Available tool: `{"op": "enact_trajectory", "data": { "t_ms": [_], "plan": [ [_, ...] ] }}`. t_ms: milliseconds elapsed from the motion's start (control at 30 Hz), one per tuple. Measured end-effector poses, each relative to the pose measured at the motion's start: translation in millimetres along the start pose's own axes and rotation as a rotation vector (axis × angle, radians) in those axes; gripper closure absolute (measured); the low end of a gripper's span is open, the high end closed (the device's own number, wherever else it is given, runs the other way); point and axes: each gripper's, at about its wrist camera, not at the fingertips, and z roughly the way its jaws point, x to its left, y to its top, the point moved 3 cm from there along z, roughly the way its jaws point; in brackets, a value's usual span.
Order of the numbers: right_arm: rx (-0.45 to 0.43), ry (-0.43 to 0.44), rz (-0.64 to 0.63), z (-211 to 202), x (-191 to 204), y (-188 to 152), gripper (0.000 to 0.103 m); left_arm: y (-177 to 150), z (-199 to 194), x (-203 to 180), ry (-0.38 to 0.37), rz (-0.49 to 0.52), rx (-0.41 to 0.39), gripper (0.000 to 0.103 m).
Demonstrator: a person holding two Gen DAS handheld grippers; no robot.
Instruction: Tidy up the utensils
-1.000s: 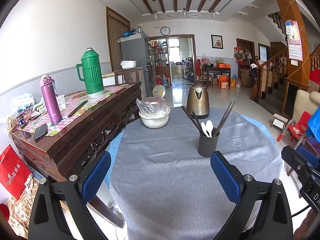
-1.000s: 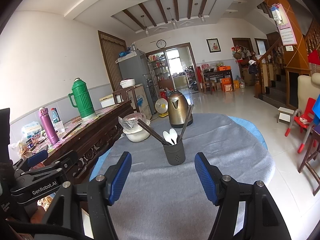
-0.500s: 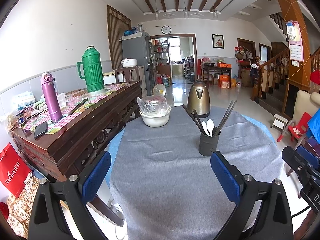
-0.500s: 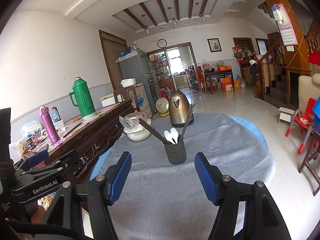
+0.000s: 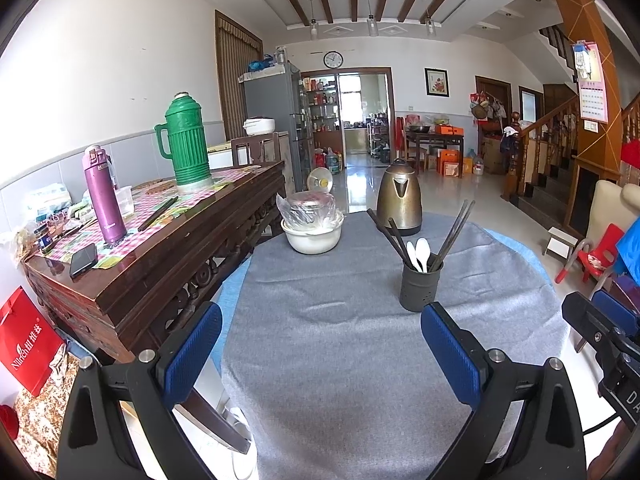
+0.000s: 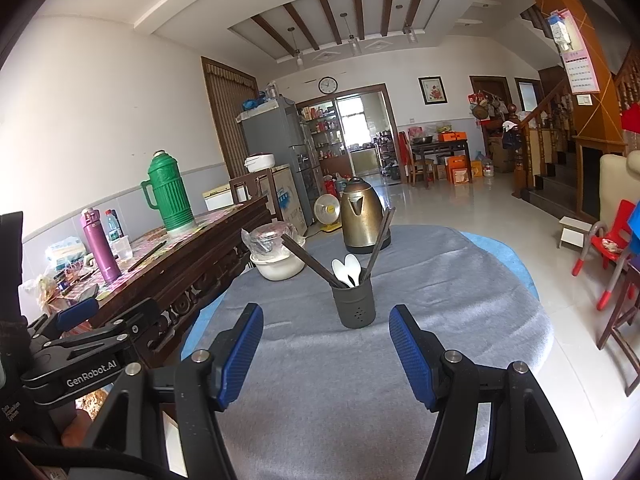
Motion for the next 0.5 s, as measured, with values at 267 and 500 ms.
{"op": "enact_trajectory", "data": {
  "t_ms": [267, 500],
  "plan": [
    [0.002, 0.004, -0.001, 1.0, -0.1, 0.9, 0.034, 1.4, 0.5, 3.4, 0.001, -0.004, 0.001, 0.003],
    [0.002, 0.004, -0.002, 1.0, 0.2, 1.2, 0.034, 0.7, 1.9, 5.2, 0.003, -0.005, 0.005, 0.003]
  ]
}}
